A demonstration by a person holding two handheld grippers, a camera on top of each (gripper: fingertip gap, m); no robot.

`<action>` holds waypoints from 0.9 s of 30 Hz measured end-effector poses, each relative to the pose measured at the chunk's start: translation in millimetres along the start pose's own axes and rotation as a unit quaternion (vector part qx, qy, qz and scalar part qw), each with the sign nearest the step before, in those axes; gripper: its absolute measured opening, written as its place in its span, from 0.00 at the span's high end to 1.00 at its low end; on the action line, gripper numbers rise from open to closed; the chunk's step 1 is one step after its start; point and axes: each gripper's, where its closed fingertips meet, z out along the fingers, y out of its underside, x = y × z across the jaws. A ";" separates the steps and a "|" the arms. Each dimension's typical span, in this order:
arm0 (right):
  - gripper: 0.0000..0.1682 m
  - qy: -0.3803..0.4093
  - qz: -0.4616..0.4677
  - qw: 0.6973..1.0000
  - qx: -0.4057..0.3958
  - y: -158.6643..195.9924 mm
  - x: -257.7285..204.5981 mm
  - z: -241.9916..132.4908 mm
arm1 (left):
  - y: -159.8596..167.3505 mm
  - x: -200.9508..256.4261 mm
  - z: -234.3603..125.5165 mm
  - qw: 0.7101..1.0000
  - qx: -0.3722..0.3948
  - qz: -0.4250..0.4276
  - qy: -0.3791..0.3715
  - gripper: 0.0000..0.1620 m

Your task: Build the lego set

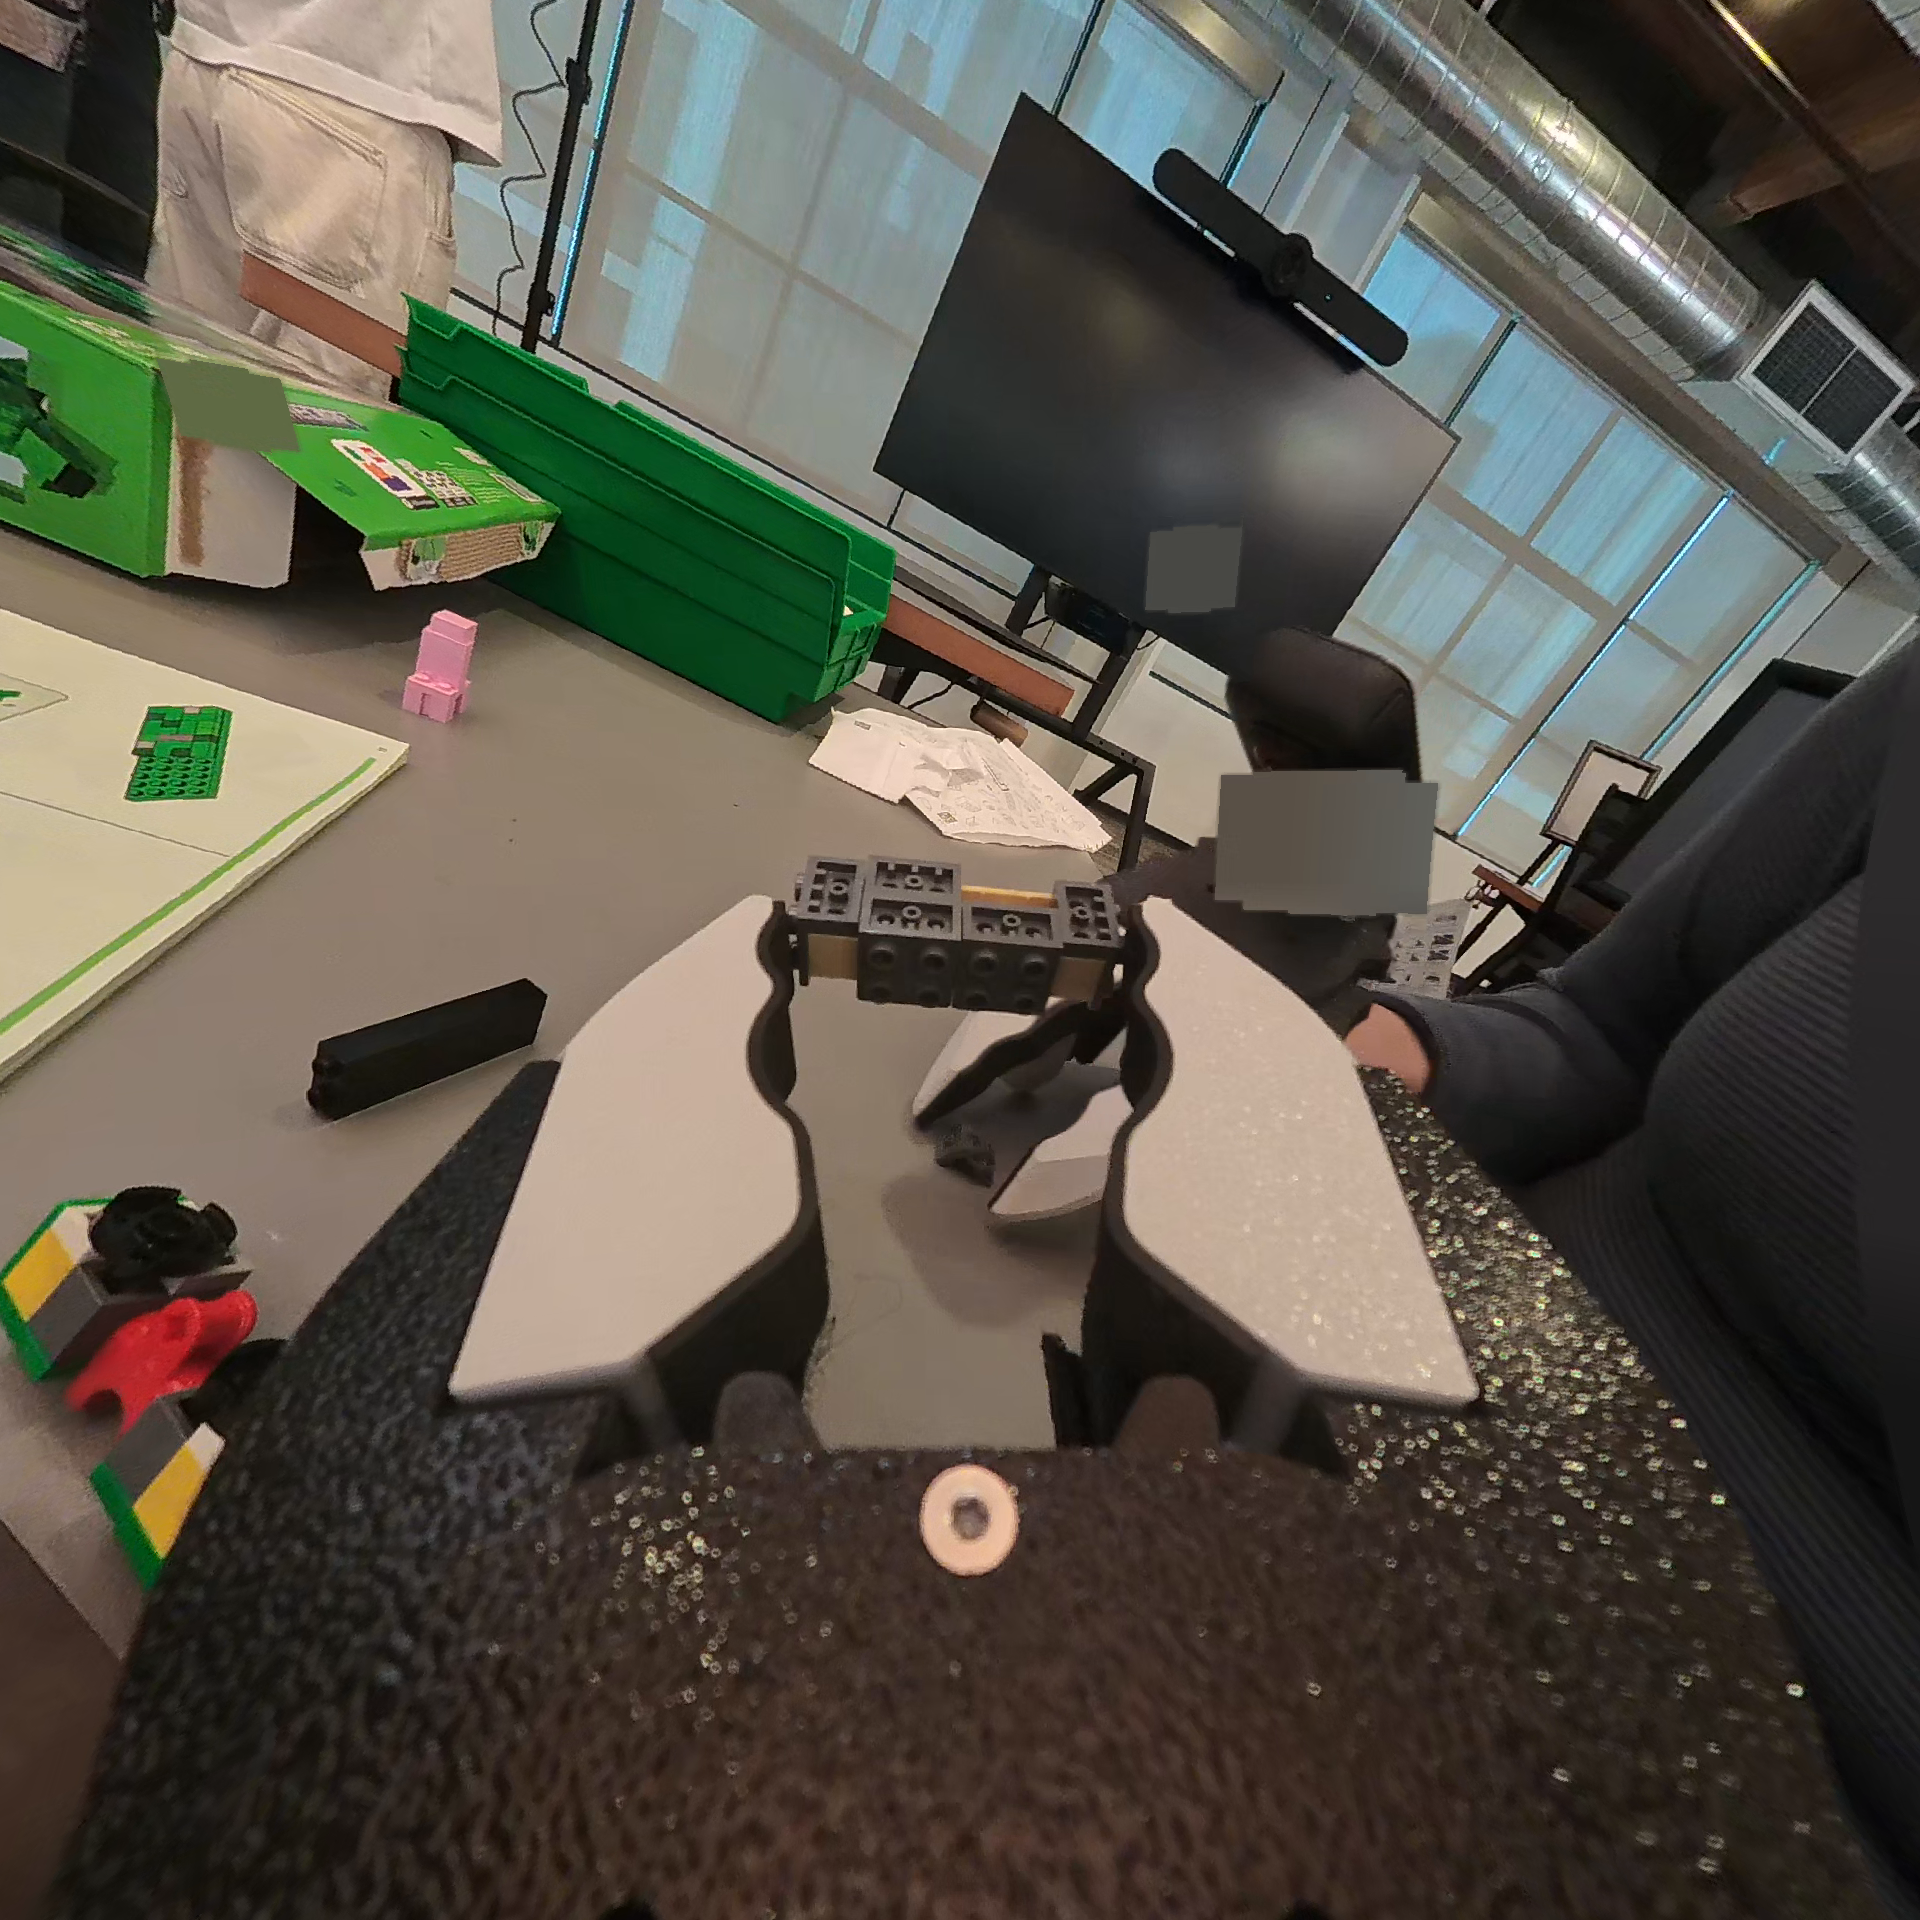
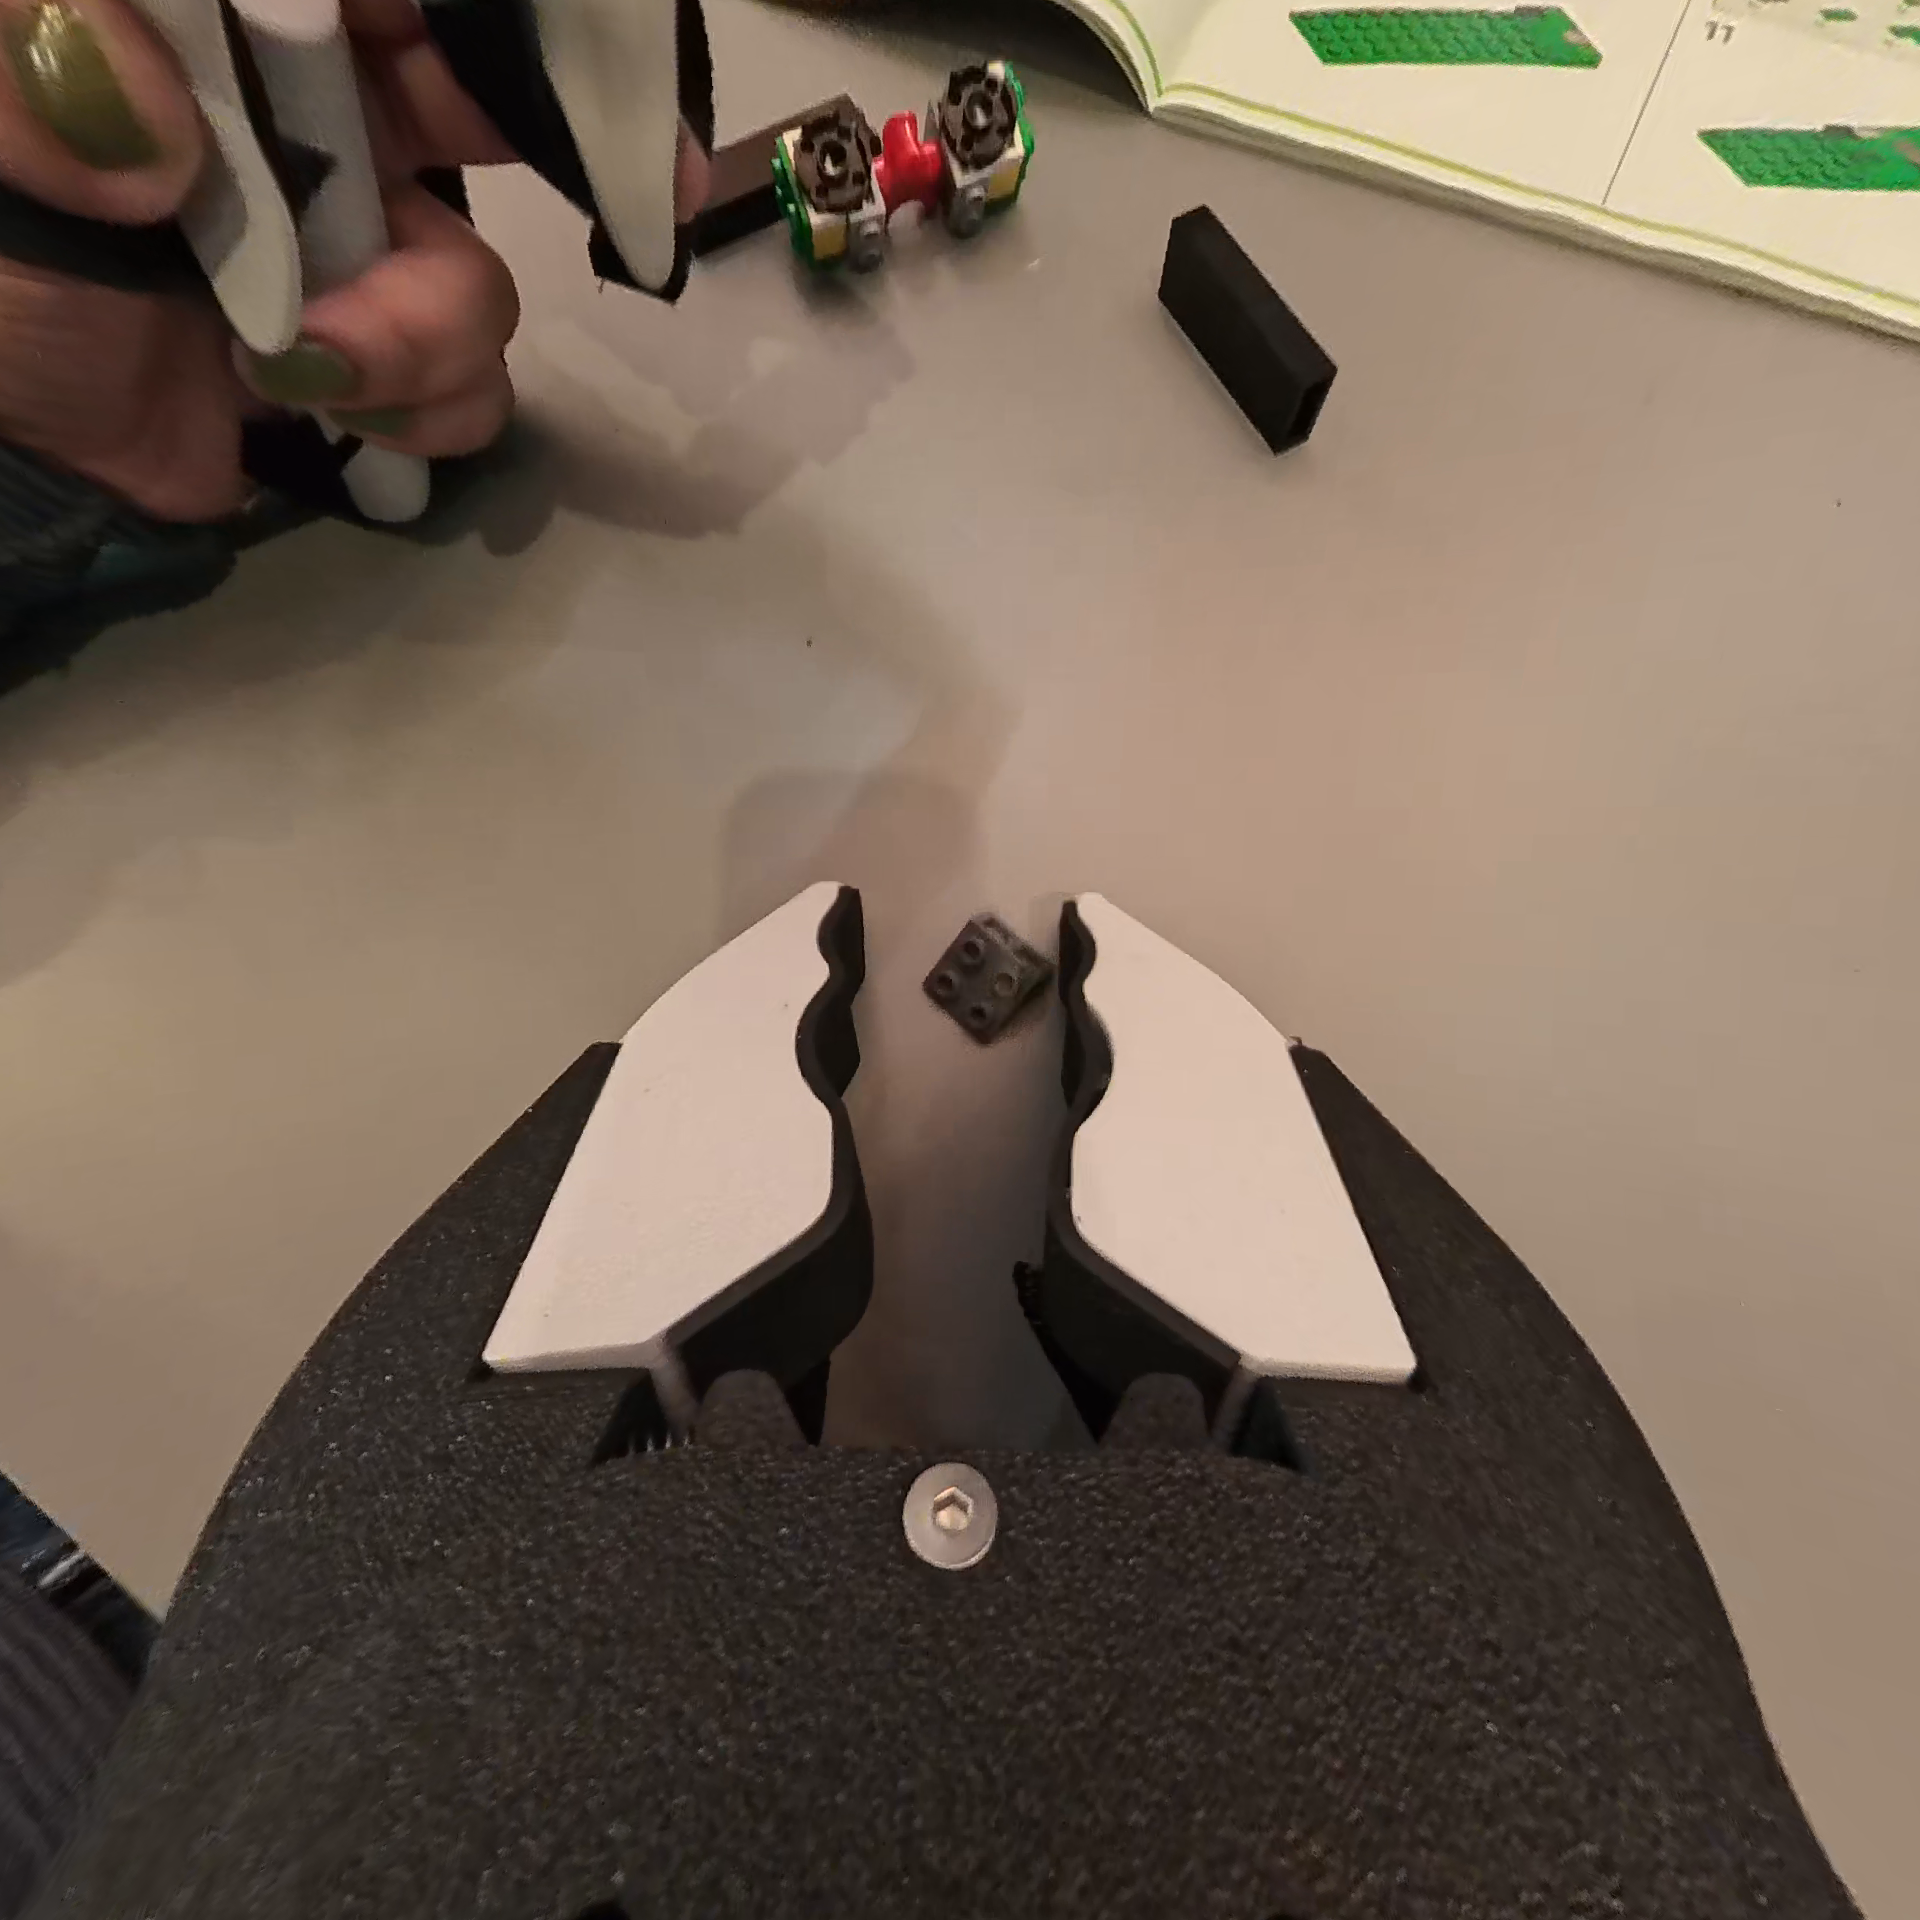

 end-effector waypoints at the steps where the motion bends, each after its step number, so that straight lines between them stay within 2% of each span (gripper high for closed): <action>1: 0.79 -0.001 0.005 1.000 0.000 -1.8 1.0 1.2 | -0.1 0.0 -0.1 1.000 0.000 0.000 0.000 0.63; 5: 0.80 0.007 0.031 0.999 0.002 4.8 -0.6 -9.3 | -1.6 -0.5 -1.3 1.000 0.006 -0.002 0.000 0.62; 10: 0.75 0.053 0.022 0.998 -0.008 16.4 1.3 -14.3 | -1.2 -0.8 -0.9 1.000 0.005 -0.006 0.001 0.62; 17: 0.80 0.065 0.021 0.998 0.001 10.1 5.9 -8.2 | -0.6 0.2 -0.4 1.000 0.003 -0.003 0.002 0.63; 21: 0.86 0.068 0.019 0.998 0.003 8.1 11.6 -7.3 | -0.5 0.2 -0.4 1.000 0.002 -0.004 0.003 0.63; 27: 0.89 0.025 -0.026 0.999 0.008 3.2 5.6 -3.2 | -0.2 0.2 -0.2 1.000 0.001 -0.003 0.003 0.63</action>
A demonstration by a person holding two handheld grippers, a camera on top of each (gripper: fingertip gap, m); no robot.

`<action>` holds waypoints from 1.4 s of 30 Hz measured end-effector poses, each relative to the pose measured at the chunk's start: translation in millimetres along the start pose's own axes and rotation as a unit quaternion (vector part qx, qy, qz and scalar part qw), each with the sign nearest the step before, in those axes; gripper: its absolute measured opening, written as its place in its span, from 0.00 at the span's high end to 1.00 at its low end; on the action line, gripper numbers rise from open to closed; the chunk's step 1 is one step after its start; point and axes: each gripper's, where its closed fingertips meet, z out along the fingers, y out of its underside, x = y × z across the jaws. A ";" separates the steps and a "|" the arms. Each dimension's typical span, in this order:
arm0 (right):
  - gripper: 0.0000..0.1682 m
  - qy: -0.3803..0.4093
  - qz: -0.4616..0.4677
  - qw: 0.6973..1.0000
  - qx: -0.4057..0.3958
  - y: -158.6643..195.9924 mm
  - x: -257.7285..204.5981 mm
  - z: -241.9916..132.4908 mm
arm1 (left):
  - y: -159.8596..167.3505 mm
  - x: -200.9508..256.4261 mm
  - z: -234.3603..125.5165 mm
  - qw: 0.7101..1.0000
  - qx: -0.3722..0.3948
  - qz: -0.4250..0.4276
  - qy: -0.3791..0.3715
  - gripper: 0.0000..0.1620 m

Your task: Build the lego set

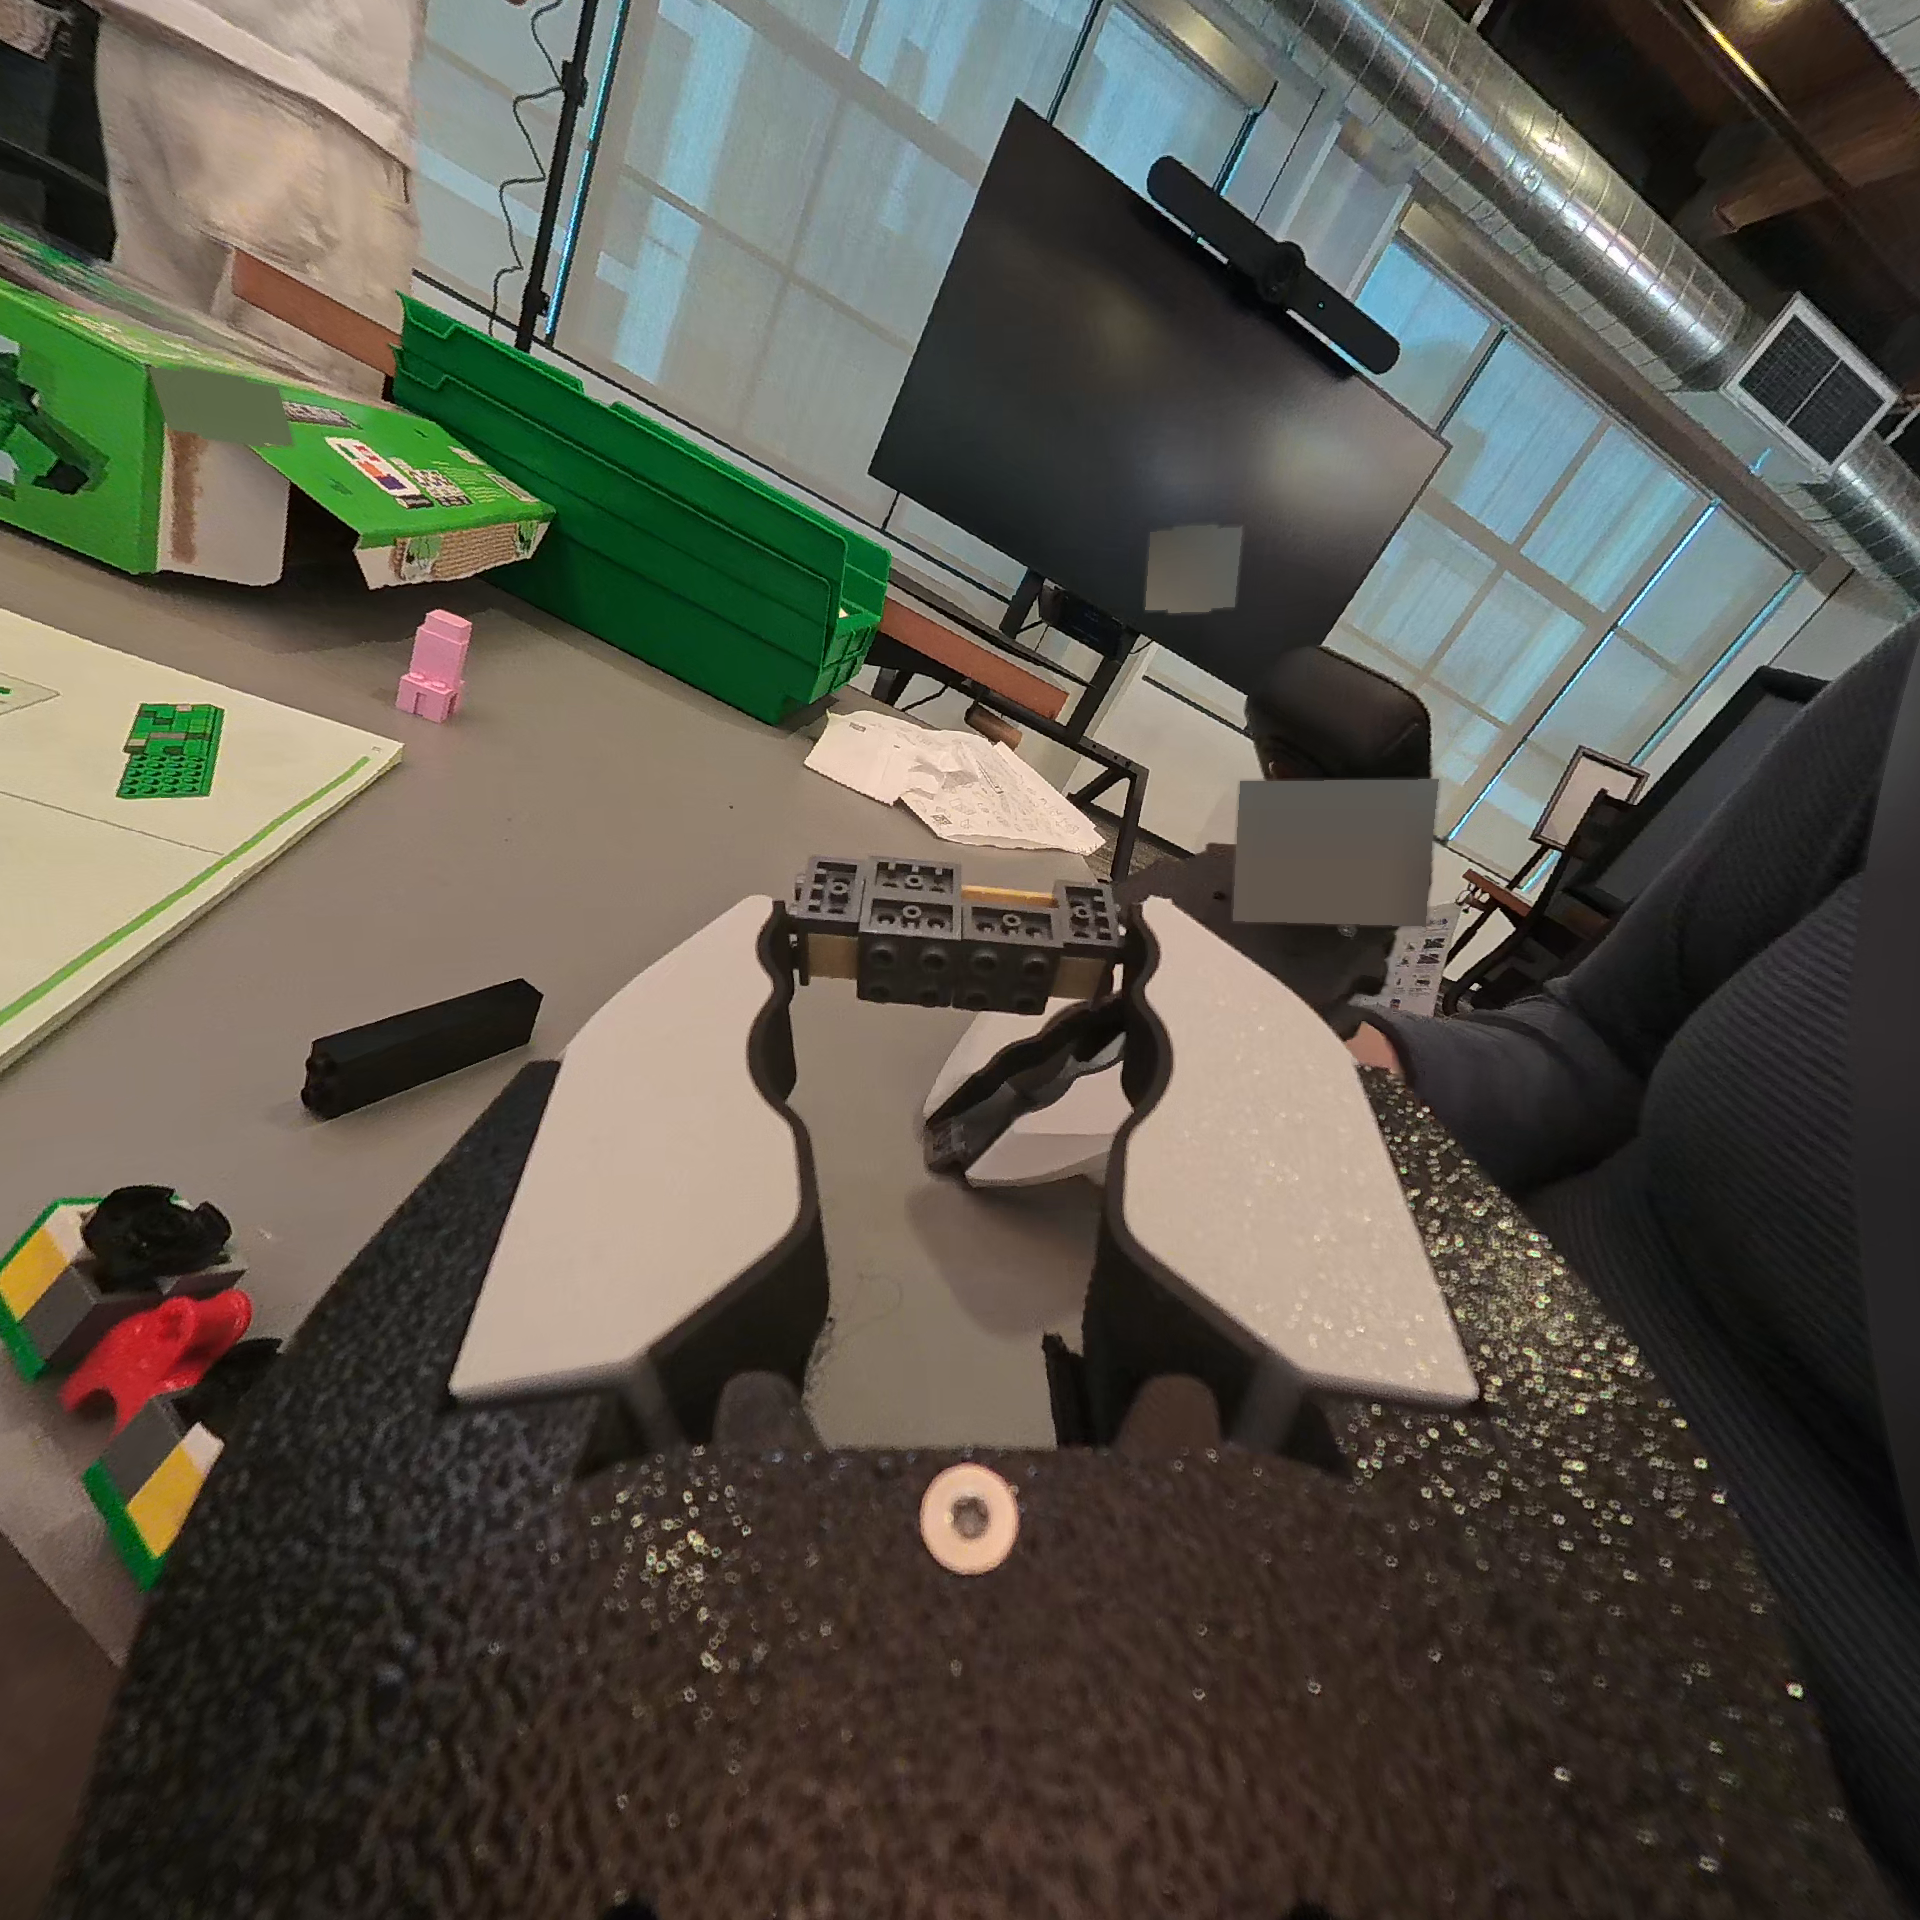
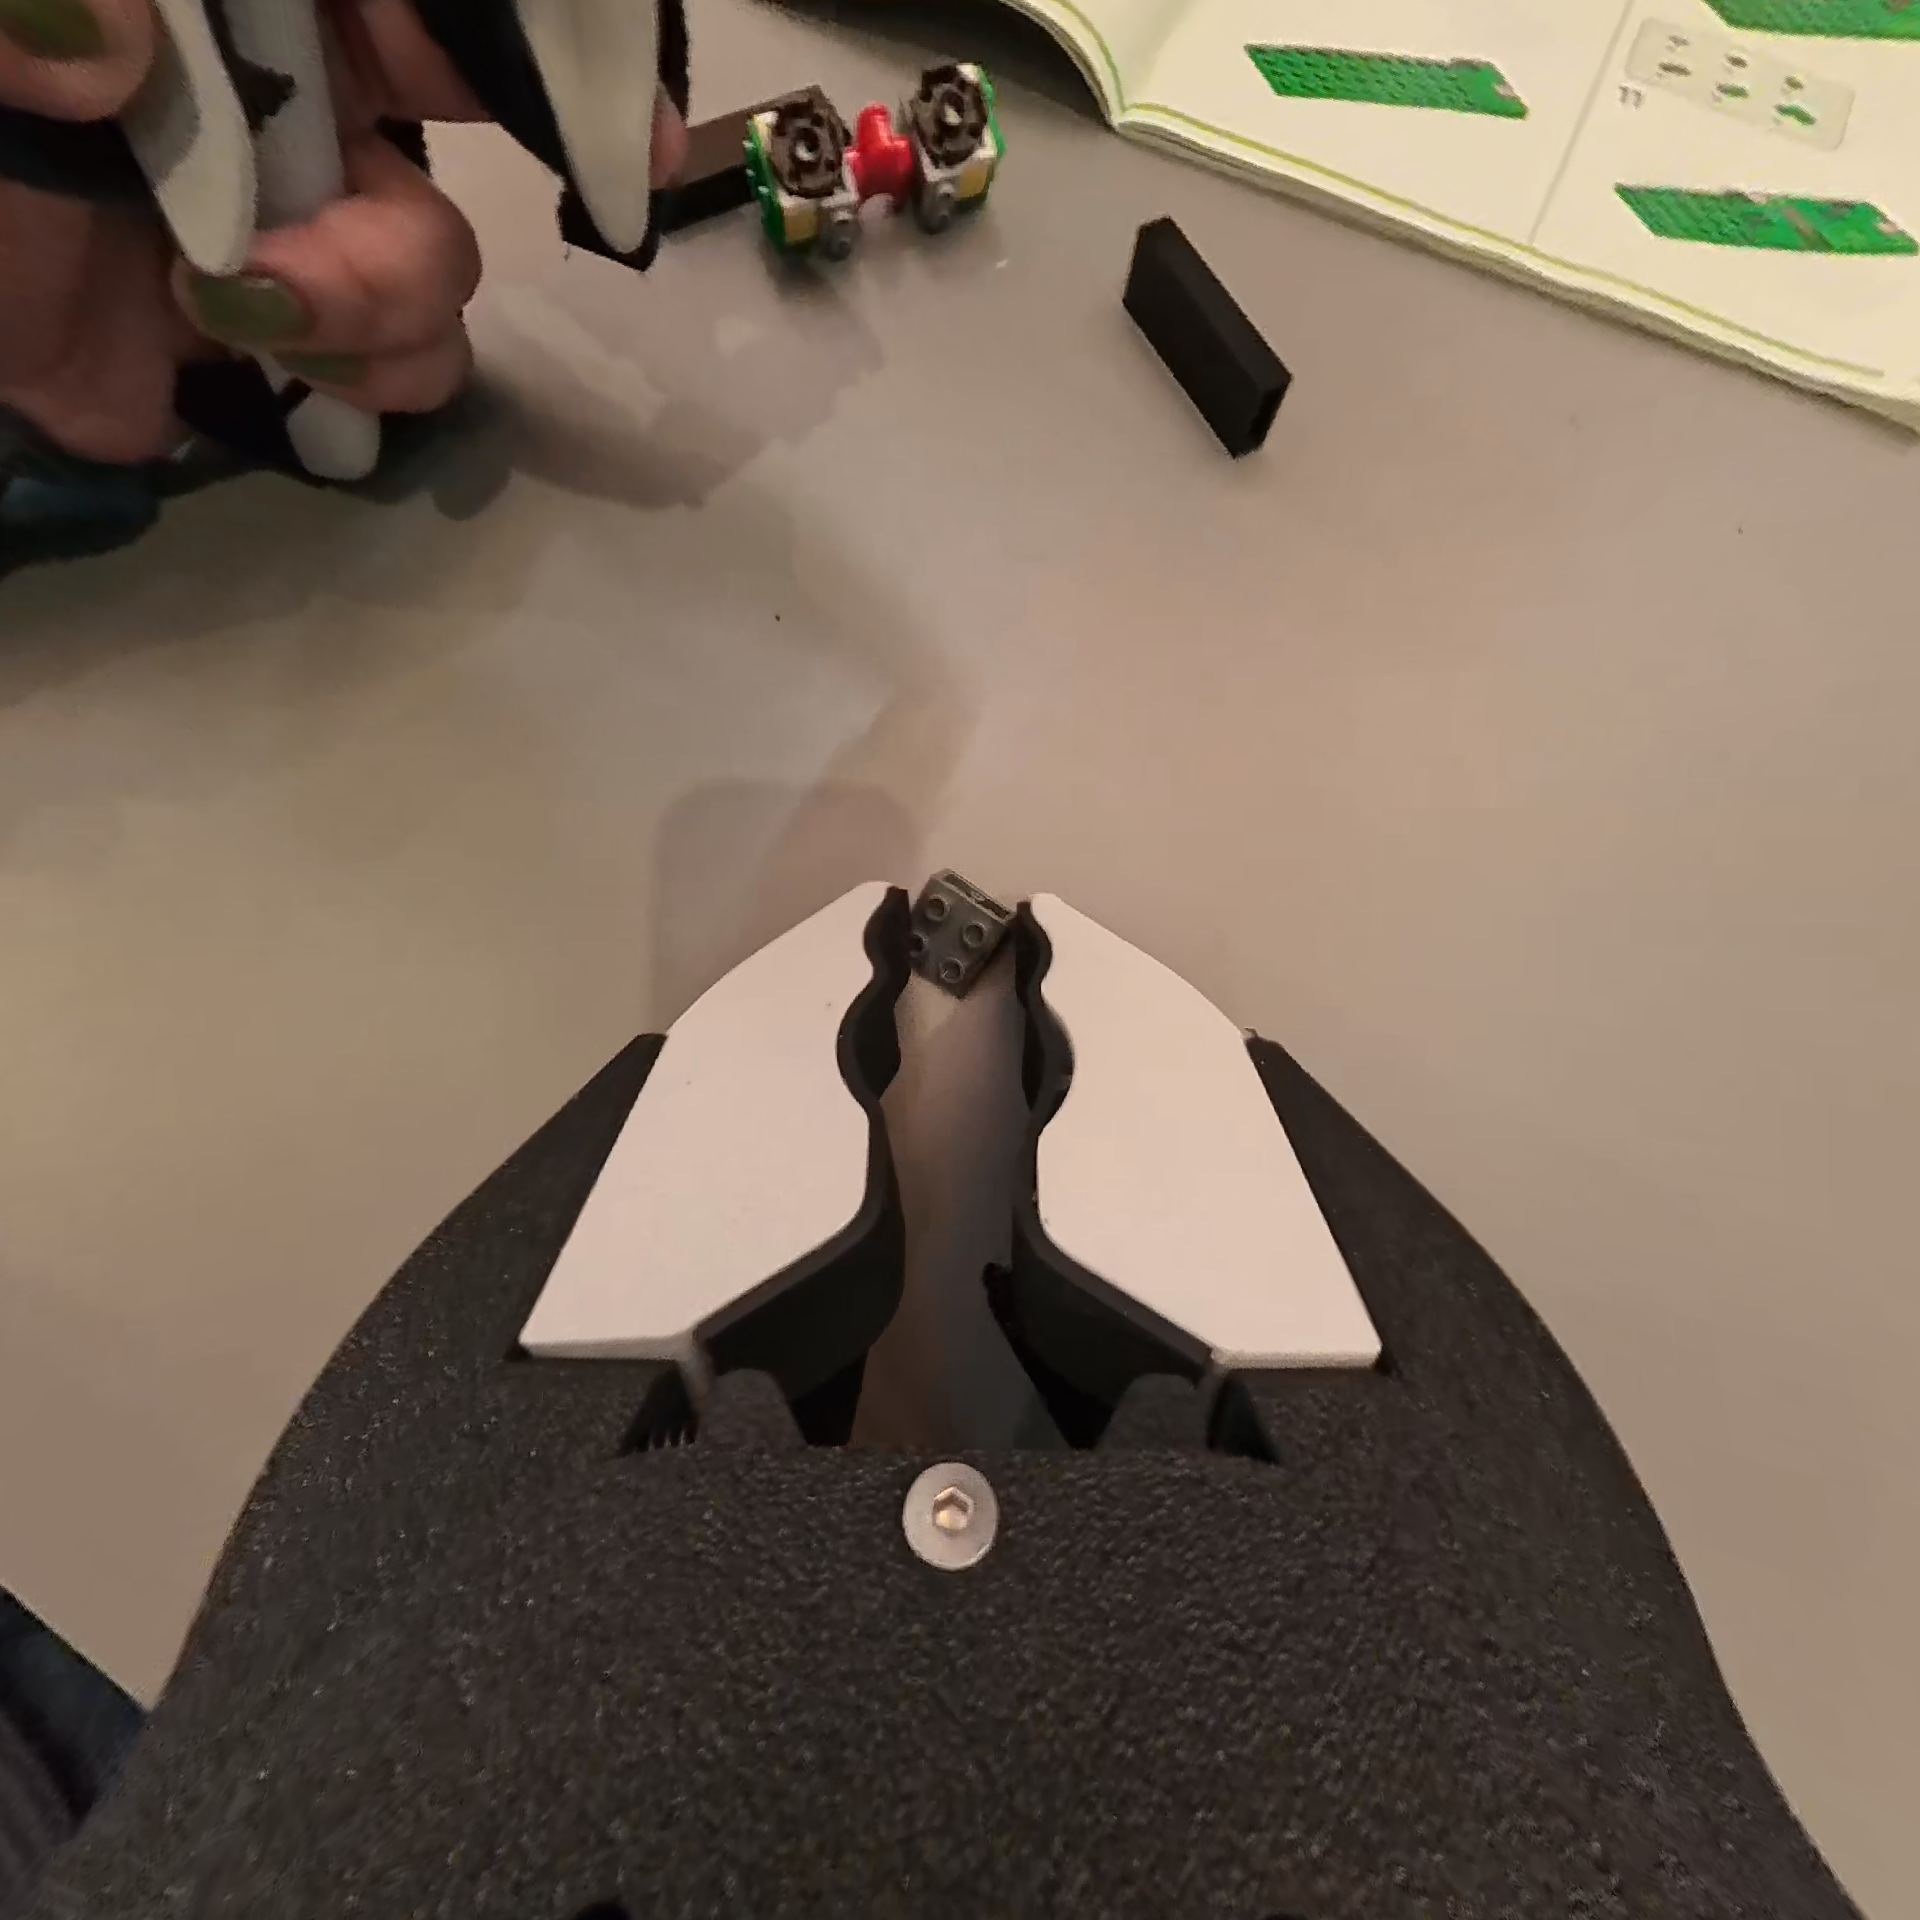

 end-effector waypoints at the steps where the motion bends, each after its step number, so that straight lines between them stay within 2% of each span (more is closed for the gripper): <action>1: 0.89 -0.010 -0.014 1.000 0.003 -1.3 0.1 0.8 | 0.1 0.1 0.0 1.000 0.000 0.000 0.000 0.63; 4: 0.89 -0.084 -0.096 0.992 0.017 -7.0 -8.4 4.1 | 0.6 0.3 0.4 1.000 -0.002 0.001 0.000 0.63; 7: 0.89 -0.169 -0.193 0.966 0.034 -11.2 -18.6 5.6 | 0.9 0.4 0.6 1.000 -0.003 0.002 0.000 0.63; 10: 0.87 -0.189 -0.252 0.948 0.056 -18.6 -16.6 9.8 | 0.8 0.4 0.5 1.000 -0.003 0.001 0.001 0.63; 12: 0.79 -0.178 -0.231 0.955 0.057 -22.6 -13.0 12.6 | 0.4 0.3 0.3 1.000 -0.002 0.000 0.001 0.63; 14: 0.77 -0.146 -0.192 0.968 0.064 -26.1 -8.5 12.0 | 0.0 0.2 0.0 1.000 0.000 -0.001 0.001 0.63; 18: 0.83 -0.054 -0.120 0.990 0.054 -20.7 0.7 7.1 | -0.2 -0.2 -0.1 1.000 0.001 -0.004 0.002 0.63; 22: 0.83 -0.029 -0.049 0.998 0.040 -10.8 -12.8 -0.9 | -0.3 -0.1 -0.2 1.000 0.001 -0.004 0.002 0.63; 25: 0.83 -0.028 -0.051 0.998 0.026 -4.5 -24.5 -2.9 | -0.1 0.0 0.0 1.000 0.000 -0.004 0.002 0.62; 38: 0.84 0.003 -0.028 1.000 0.002 -12.1 -18.8 11.2 | 1.6 0.5 1.1 1.000 -0.005 -0.005 0.002 0.62; 42: 0.93 0.004 -0.056 0.998 -0.003 -14.4 -21.8 13.8 | 1.8 0.6 1.1 1.000 -0.005 -0.007 0.003 0.63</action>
